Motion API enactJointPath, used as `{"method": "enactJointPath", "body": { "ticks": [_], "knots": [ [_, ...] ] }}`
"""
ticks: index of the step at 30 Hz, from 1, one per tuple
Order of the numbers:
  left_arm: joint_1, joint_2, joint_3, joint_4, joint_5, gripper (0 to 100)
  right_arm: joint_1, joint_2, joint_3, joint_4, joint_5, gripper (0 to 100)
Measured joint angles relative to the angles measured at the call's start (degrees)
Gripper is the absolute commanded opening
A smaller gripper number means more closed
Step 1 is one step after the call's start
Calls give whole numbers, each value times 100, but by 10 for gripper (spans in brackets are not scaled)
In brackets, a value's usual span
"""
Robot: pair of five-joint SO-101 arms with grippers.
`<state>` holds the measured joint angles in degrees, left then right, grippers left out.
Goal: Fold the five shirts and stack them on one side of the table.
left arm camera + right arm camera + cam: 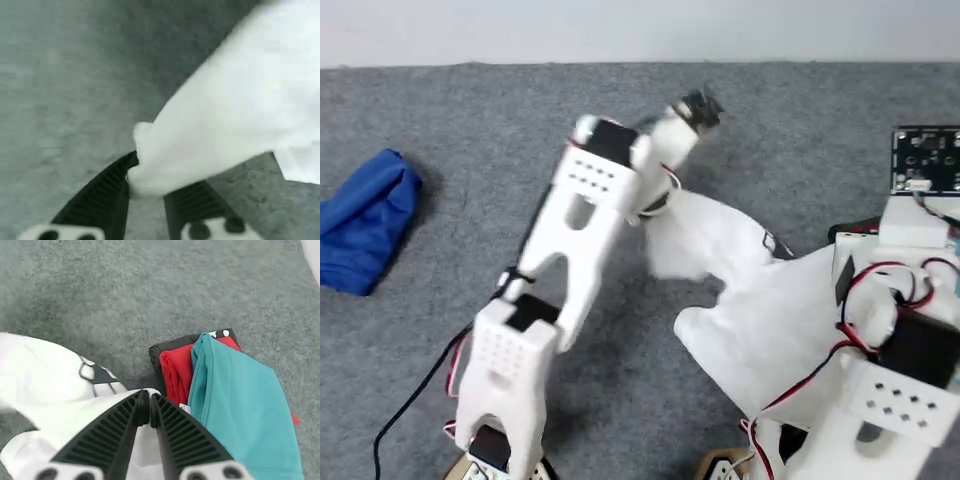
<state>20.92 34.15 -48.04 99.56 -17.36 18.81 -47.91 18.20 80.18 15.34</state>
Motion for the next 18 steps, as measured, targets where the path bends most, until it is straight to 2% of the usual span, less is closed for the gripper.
{"method": "enactJointPath", "body": {
  "ticks": [7,10,18],
  "knots": [
    [-571,-1890,9,26,0,13,0,0,352,-431,-105,10],
    [-624,-2523,413,26,0,13,0,0,352,-457,-193,10],
    [-668,-2822,3569,26,0,14,0,9,352,-457,-193,10]
  ]
}}
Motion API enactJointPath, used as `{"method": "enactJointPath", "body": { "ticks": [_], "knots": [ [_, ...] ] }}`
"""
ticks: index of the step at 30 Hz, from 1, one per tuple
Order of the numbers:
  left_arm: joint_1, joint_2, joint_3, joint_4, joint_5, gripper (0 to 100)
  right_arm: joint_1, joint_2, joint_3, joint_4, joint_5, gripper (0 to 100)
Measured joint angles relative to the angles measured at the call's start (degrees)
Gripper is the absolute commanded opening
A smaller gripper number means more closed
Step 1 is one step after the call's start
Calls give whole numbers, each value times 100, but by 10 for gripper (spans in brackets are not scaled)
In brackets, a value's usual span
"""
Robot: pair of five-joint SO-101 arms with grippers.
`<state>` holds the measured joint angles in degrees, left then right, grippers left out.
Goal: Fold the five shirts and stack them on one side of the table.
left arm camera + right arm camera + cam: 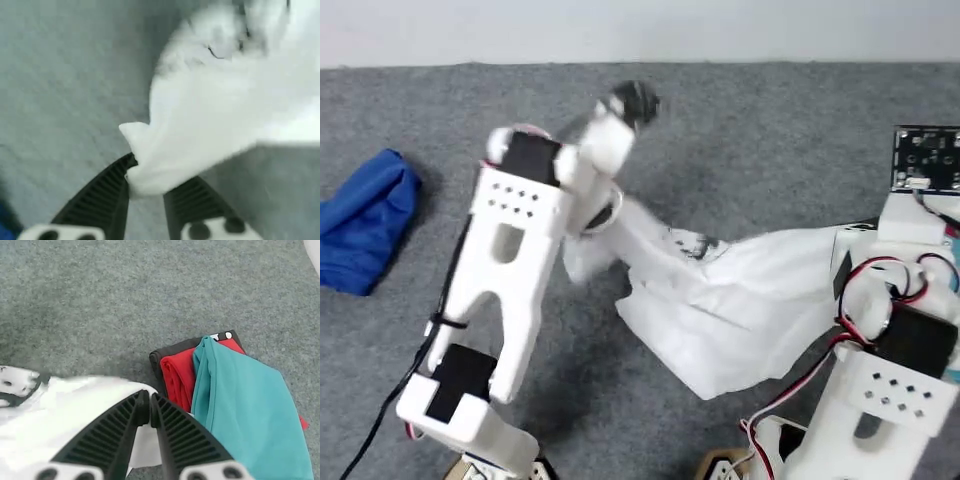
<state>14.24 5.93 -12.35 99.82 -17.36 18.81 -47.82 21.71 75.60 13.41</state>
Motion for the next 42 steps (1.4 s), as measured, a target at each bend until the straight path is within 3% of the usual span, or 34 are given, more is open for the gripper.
{"method": "enactJointPath", "body": {
  "ticks": [6,14,19,25,35,42],
  "knots": [
    [-571,0,1802,-35,-334,17,0,0,18,0,0,10],
    [-580,0,3429,-53,-1187,110,0,0,211,-53,0,10],
    [-580,-9,3165,-53,-1222,139,-308,0,897,-492,0,10],
    [-571,-220,2426,-53,-1213,382,-668,0,1442,-976,0,10],
    [-440,-747,1582,-44,-229,390,-1046,0,1969,-1574,0,10],
    [-149,-747,2171,-44,-105,359,-1081,0,2004,-1626,0,10]
  ]
}}
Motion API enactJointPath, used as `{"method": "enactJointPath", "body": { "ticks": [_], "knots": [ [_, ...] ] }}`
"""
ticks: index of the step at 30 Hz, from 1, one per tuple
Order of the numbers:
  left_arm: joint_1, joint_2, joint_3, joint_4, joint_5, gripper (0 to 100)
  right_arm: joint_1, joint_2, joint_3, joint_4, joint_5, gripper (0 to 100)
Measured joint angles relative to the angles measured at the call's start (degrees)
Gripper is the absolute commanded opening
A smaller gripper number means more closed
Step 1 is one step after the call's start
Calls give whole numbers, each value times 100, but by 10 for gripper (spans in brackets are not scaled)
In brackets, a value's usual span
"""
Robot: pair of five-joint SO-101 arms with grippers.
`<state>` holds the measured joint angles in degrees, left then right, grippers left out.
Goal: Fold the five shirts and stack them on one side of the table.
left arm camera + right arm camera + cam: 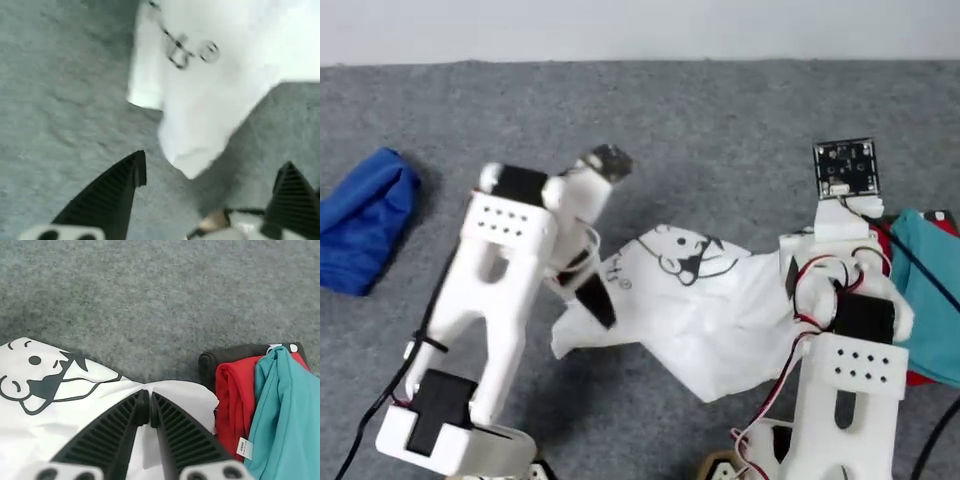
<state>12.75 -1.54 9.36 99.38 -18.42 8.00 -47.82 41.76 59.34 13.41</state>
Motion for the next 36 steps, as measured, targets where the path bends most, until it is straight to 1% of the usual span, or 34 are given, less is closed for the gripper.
{"method": "enactJointPath", "body": {
  "ticks": [4,7,12,14,19,21,25,29,36],
  "knots": [
    [334,0,668,0,0,269,18,0,0,0,0,10],
    [413,0,738,-18,0,231,9,0,0,0,0,10],
    [352,123,985,-501,0,226,9,0,0,0,0,10],
    [290,457,1011,-642,0,225,9,0,0,0,0,10],
    [264,1371,844,-677,0,220,9,0,0,0,0,10],
    [264,1574,589,-598,9,175,9,0,0,0,0,10],
    [264,1662,-9,-316,9,14,9,0,0,0,0,10],
    [264,1723,-281,-53,9,13,9,0,0,0,0,10],
    [264,1723,-273,-9,9,13,0,0,0,0,0,10]
  ]
}}
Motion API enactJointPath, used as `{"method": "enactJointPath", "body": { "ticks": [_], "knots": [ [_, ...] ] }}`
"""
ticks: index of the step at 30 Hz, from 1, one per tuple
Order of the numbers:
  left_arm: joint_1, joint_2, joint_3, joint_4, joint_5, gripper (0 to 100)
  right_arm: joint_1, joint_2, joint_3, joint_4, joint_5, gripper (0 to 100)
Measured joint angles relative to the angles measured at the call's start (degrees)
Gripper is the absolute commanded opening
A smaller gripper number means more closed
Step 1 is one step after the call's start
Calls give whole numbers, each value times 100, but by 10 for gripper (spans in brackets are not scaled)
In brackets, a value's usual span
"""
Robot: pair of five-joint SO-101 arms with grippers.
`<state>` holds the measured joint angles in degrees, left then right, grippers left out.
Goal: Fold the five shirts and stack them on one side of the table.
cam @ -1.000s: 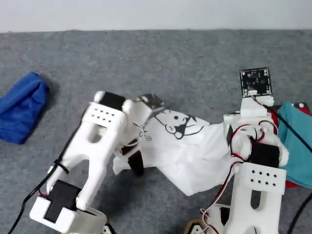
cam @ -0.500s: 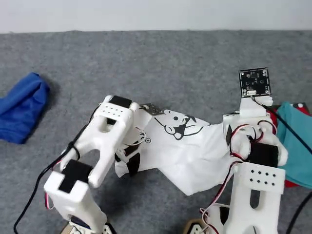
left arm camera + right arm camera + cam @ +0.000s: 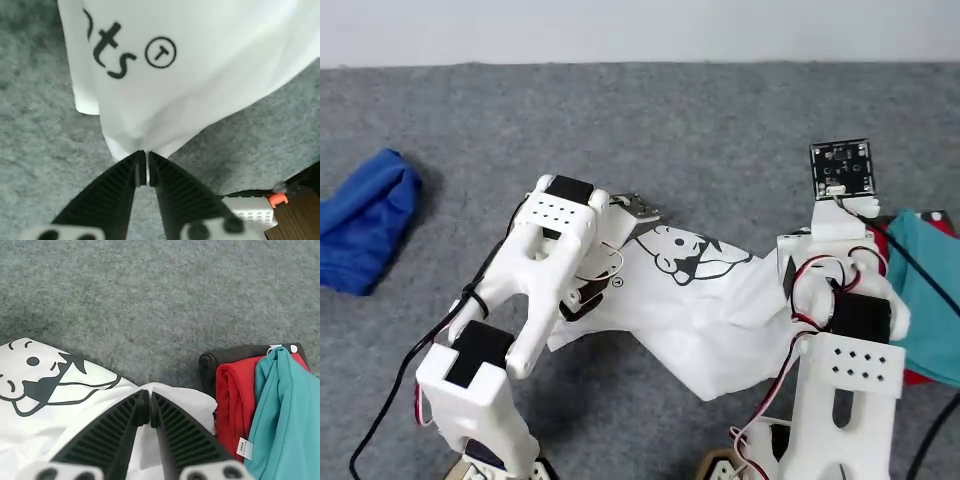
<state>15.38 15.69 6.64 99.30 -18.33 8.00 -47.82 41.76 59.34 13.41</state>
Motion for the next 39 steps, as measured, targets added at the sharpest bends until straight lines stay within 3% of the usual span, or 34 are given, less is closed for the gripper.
{"method": "enactJointPath", "body": {
  "ticks": [6,11,13,29,39],
  "knots": [
    [0,0,9,0,0,29,0,0,158,0,0,10],
    [0,0,211,0,246,184,9,0,211,0,0,10],
    [0,0,211,0,264,204,9,0,211,0,0,10],
    [-193,35,413,-149,281,201,9,0,211,0,0,10],
    [-510,985,369,-431,308,85,0,0,211,0,0,10]
  ]
}}
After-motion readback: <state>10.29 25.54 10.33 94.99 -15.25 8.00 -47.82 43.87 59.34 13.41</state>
